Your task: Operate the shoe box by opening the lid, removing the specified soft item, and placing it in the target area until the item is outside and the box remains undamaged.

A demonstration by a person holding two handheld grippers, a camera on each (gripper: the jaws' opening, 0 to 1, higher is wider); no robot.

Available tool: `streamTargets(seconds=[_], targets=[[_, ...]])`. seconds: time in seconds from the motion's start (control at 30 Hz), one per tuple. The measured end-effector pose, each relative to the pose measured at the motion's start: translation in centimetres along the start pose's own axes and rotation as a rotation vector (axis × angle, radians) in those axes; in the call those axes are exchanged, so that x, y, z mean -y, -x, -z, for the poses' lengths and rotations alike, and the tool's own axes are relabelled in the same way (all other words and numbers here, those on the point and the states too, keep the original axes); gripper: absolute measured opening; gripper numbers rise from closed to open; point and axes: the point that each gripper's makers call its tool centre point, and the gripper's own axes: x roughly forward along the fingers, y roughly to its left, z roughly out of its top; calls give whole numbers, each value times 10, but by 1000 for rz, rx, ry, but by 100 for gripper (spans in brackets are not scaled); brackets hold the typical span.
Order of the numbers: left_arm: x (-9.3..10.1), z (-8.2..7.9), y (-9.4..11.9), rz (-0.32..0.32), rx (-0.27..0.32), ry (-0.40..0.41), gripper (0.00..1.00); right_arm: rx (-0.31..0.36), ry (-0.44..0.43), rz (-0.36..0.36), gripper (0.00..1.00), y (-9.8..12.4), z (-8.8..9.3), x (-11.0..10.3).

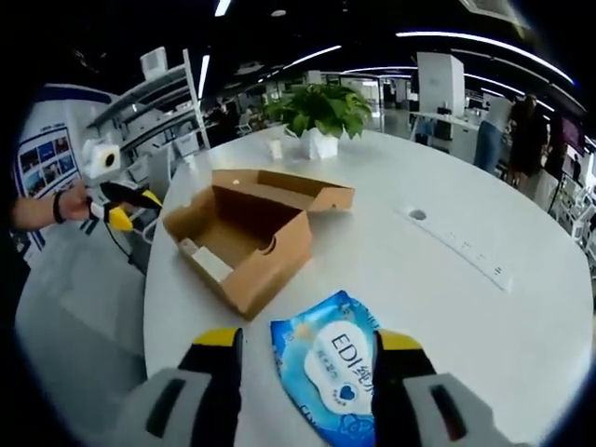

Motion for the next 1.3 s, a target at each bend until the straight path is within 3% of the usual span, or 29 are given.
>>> streamTargets(seconds=[0.4, 0.67, 1.3], targets=[[-8, -14, -8, 10, 29, 9, 50, 27, 29, -39, 54, -27, -31, -27], [-14, -18, -10, 11, 41, 20, 50, 44, 31, -37, 54, -35, -43, -31], [-18, -2, -5, 3, 43, 60, 50, 64, 49, -83, 55, -57, -63, -63]])
